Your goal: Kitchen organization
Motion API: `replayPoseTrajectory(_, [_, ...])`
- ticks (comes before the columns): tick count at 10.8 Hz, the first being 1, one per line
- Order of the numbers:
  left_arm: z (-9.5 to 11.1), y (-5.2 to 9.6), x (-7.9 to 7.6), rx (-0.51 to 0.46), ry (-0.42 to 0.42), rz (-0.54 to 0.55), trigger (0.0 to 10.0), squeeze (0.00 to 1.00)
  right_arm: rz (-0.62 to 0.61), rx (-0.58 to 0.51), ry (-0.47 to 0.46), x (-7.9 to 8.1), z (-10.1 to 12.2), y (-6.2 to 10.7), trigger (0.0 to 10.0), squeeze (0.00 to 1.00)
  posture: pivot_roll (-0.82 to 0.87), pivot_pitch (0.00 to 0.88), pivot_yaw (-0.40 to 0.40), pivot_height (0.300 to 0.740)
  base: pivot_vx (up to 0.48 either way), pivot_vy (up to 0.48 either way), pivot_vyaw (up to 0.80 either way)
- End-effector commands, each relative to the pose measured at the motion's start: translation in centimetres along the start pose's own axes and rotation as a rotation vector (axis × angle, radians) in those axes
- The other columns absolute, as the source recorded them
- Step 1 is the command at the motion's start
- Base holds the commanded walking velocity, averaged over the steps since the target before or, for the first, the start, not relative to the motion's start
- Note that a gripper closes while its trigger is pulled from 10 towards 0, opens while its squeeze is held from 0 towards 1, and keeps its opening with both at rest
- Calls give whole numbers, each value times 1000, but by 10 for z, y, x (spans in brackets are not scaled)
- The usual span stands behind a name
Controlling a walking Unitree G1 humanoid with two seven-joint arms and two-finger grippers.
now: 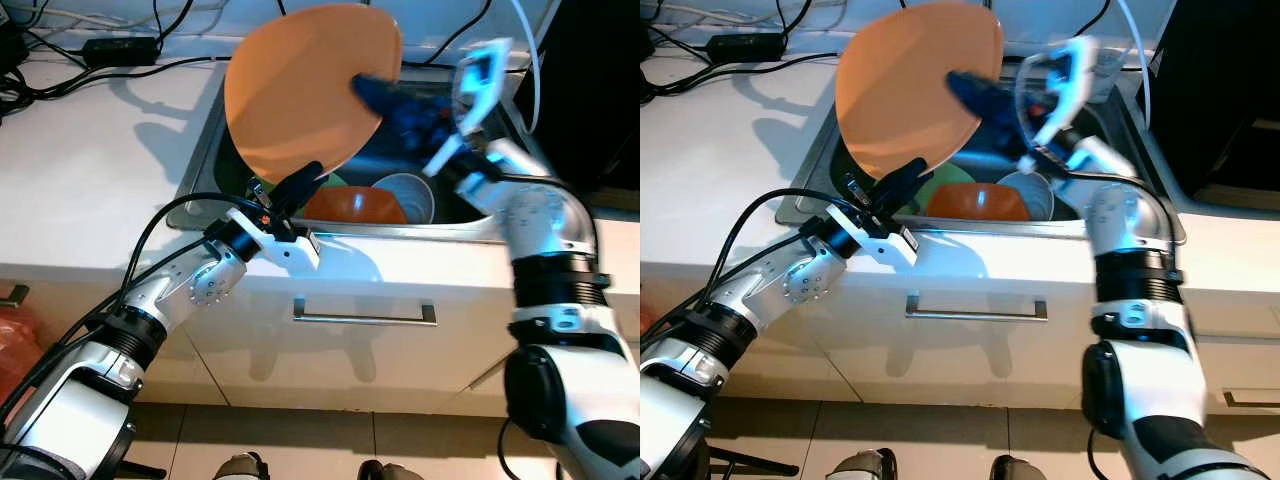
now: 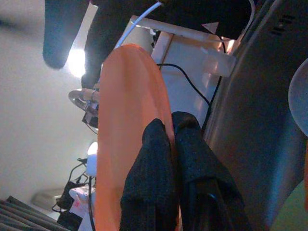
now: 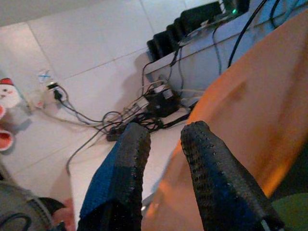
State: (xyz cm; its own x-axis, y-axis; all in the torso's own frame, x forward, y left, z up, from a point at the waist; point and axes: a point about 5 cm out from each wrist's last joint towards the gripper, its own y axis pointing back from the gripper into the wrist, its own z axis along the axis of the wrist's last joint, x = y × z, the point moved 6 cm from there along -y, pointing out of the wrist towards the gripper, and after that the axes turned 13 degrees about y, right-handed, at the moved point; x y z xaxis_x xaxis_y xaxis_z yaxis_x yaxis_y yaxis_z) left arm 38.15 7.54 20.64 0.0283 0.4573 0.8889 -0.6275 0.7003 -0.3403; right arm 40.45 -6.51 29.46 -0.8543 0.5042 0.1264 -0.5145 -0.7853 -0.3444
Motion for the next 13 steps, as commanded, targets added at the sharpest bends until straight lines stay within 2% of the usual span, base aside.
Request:
replayPoseTrajectory(1, [8, -7, 8, -40, -14, 14, 0, 0, 45, -7, -17, 7, 3, -8, 10000, 0, -10, 130, -16, 740, 0, 0, 0])
replayPoseTrajectory(4, [11, -7, 9, -48, -15, 20, 0, 0, 59, 8, -36, 10, -6, -17, 10000, 0, 7, 132, -21, 740, 0, 0, 0])
replayPoseTrajectory(7, [11, -7, 10, -53, -17, 19, 0, 0, 3, 6, -44, -1, -8, -14, 10000, 0, 3, 135, -16, 740, 0, 0, 0])
replayPoseTrajectory(9, [16, -9, 12, -66, -10, 31, 0, 0, 11, 10, -43, 0, -11, -19, 10000, 0, 15, 139, -24, 740, 0, 0, 0])
replayPoseTrajectory(10, [20, -8, 16, -74, -2, 45, 0, 0, -5, 22, -36, -5, -13, -21, 10000, 0, 20, 145, -27, 740, 0, 0, 0])
replayPoseTrajectory(13, [27, -5, 13, -90, 14, 42, 0, 0, -30, 47, -37, -9, -21, -29, 10000, 0, 24, 156, -27, 740, 0, 0, 0])
